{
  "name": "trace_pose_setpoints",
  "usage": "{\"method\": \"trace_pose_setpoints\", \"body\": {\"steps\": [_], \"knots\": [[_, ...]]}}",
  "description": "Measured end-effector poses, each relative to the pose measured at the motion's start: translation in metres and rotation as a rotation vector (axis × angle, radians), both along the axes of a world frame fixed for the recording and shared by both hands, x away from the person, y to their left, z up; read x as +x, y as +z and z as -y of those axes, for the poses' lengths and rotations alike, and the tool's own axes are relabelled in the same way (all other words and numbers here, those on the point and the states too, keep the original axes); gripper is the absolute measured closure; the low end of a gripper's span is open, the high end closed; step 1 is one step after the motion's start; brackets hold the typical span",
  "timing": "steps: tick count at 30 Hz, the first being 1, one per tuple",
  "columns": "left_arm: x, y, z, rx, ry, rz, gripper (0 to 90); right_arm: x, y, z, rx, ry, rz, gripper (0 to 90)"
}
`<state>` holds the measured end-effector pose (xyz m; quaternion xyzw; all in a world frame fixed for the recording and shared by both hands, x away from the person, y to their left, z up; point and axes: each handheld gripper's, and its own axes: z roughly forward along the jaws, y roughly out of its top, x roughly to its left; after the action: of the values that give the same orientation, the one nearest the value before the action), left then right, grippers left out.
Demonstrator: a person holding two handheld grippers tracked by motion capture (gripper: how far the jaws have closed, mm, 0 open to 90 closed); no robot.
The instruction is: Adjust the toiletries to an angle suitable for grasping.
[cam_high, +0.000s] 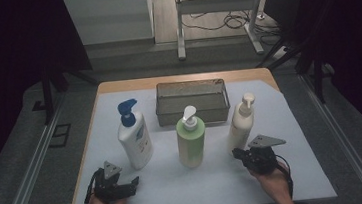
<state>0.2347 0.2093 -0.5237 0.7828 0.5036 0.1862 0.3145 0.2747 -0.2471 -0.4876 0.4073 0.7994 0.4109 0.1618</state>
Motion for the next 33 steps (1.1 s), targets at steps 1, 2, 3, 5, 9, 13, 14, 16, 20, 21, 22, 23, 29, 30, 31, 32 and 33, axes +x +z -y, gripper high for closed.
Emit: {"method": "trace_pose_setpoints", "body": {"steps": [1, 2, 3, 5, 9, 13, 14, 16, 20, 21, 22, 23, 29, 30, 31, 32, 33], "knots": [[0.000, 0.000, 0.000, 0.000, 0.000, 0.000, 12.0, 0.001, -0.001, -0.002, 0.005, 0.000, -0.002, 86.2], [0.000, 0.000, 0.000, 0.000, 0.000, 0.000, 12.0, 0.001, -0.001, -0.002, 0.005, 0.000, -0.002, 86.2], [0.000, 0.000, 0.000, 0.000, 0.000, 0.000, 12.0, 0.002, -0.002, -0.003, 0.011, -0.003, -0.005, 86.4], [0.000, 0.000, 0.000, 0.000, 0.000, 0.000, 11.9, 0.004, -0.003, -0.007, 0.006, -0.009, -0.003, 86.9], [0.000, 0.000, 0.000, 0.000, 0.000, 0.000, 12.0, 0.006, -0.007, -0.012, -0.003, -0.020, -0.007, 88.6], [0.000, 0.000, 0.000, -0.002, 0.001, -0.001, 12.0, 0.005, -0.007, -0.010, -0.011, -0.031, -0.001, 89.6], [0.000, 0.000, 0.000, 0.000, 0.001, 0.000, 12.0, 0.005, -0.007, -0.009, -0.012, -0.033, 0.000, 89.6], [0.000, 0.000, 0.000, -0.002, 0.001, -0.001, 12.0, 0.005, -0.006, -0.007, -0.015, -0.036, 0.002, 89.6], [0.000, 0.000, 0.000, 0.000, 0.000, 0.000, 12.0, 0.005, -0.006, -0.001, -0.015, -0.039, 0.000, 89.5], [0.000, 0.000, 0.000, -0.001, 0.001, 0.000, 12.0, 0.004, -0.005, 0.003, -0.018, -0.043, -0.002, 89.3], [0.000, 0.000, 0.000, -0.001, 0.001, 0.000, 12.0, 0.004, -0.005, 0.003, -0.018, -0.043, -0.002, 89.3], [0.000, 0.000, 0.000, -0.002, 0.001, -0.001, 12.0, 0.005, -0.005, 0.006, -0.017, -0.045, -0.003, 89.2], [0.000, 0.000, 0.000, -0.002, 0.001, 0.000, 12.0, 0.004, -0.003, 0.016, -0.021, -0.063, -0.004, 88.1], [0.000, 0.000, 0.000, 0.000, 0.000, 0.000, 12.0, 0.004, -0.003, 0.016, -0.021, -0.063, -0.004, 88.1], [0.000, 0.000, 0.000, 0.000, 0.000, 0.001, 11.9, 0.005, -0.003, 0.019, -0.021, -0.067, -0.006, 88.0], [0.000, 0.000, 0.000, -0.002, 0.001, 0.000, 12.0, 0.005, -0.003, 0.021, -0.022, -0.073, -0.004, 87.9], [0.000, 0.000, 0.000, 0.000, 0.000, 0.001, 12.0, 0.005, -0.003, 0.023, -0.023, -0.077, -0.003, 87.7]]}}
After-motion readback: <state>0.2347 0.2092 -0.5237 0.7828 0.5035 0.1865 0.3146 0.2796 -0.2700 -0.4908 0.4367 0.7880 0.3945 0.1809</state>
